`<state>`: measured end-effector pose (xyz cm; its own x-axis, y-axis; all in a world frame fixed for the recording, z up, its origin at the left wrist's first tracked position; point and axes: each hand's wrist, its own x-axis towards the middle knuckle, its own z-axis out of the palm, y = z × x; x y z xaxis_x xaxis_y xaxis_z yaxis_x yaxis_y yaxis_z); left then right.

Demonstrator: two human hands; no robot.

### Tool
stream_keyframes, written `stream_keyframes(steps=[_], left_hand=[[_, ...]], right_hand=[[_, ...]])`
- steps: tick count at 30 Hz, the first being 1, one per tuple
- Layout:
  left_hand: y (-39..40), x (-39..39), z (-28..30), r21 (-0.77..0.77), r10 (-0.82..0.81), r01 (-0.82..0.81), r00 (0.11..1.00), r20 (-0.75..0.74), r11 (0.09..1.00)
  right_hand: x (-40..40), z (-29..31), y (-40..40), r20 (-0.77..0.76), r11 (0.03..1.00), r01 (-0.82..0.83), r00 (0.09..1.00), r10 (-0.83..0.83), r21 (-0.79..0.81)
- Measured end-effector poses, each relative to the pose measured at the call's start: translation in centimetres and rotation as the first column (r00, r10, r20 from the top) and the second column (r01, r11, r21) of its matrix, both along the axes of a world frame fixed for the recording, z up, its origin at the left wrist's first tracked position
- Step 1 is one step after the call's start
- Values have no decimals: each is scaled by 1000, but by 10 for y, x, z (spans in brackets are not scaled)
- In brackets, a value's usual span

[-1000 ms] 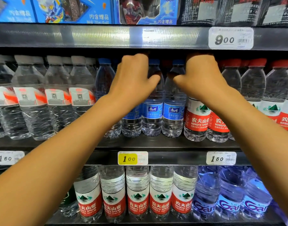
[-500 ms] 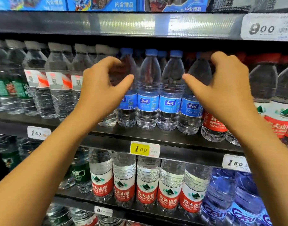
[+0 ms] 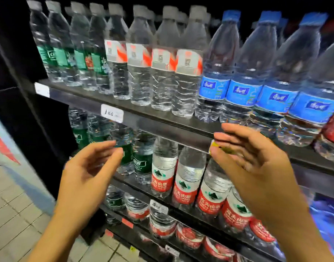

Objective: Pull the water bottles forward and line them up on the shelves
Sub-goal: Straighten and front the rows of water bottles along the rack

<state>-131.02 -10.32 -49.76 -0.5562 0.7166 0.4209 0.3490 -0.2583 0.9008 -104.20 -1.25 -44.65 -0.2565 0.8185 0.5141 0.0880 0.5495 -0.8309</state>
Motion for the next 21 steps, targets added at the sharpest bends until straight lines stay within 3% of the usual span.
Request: stream_keyframes(steps=[4,10,16,21], left_hand=[[-17,-35,-17,14,-24,22,990,138,1000],[-6,-103,-14,-20,-120,123,984,131,992],[31,-149,21,-37,-312,313,950,16,949],[69,-145,62,38,-431,439,894,-124,898]], right_hand=[[-35,-21,-16,34,999,-15,999,17,-52],[-99,-31,-25,-56,996,70,996,-74,-60],[-151,-16,-25,-198,983,183,963,-185,-28],[-155,24,-16,-143,951,297,948,-283,89]])
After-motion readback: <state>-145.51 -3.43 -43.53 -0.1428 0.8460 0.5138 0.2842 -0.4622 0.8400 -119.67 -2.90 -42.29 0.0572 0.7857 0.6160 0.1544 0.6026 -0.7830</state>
